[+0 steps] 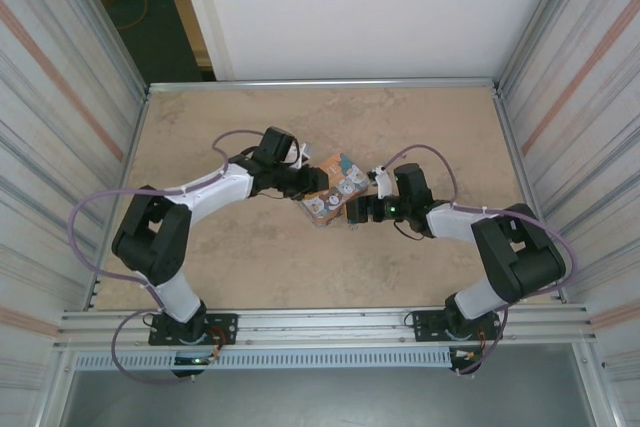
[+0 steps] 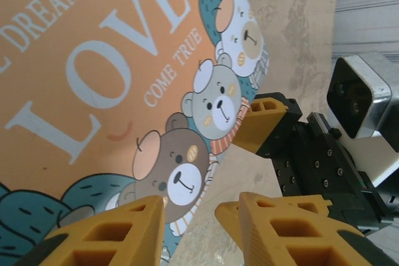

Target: Unlock the padlock with the key

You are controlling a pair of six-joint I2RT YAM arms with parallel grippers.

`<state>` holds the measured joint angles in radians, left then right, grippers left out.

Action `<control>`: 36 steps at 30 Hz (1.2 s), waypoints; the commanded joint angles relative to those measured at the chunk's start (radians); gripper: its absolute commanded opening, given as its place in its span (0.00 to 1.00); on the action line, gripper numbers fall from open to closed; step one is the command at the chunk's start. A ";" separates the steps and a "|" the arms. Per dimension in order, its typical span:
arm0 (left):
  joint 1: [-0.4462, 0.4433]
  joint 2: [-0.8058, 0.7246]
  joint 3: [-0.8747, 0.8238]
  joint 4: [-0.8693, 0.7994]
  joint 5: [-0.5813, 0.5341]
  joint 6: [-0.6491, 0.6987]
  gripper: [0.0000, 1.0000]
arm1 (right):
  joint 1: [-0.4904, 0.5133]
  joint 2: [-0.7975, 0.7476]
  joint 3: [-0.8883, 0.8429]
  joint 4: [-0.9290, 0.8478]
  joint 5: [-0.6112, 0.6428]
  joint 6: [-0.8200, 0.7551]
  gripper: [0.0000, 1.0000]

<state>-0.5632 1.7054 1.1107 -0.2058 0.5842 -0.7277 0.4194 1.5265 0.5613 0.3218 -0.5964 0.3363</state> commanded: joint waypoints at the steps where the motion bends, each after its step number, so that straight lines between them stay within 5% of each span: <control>1: -0.001 0.016 0.013 -0.009 0.023 0.030 0.36 | 0.005 0.028 0.037 0.010 -0.029 -0.047 0.73; 36: -0.006 0.001 -0.040 0.003 0.010 0.015 0.36 | 0.009 0.181 0.088 0.041 -0.158 -0.089 0.59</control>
<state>-0.5632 1.7222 1.0870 -0.1978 0.5842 -0.7254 0.4259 1.6909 0.6250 0.3458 -0.7197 0.2745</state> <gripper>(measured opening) 0.355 0.601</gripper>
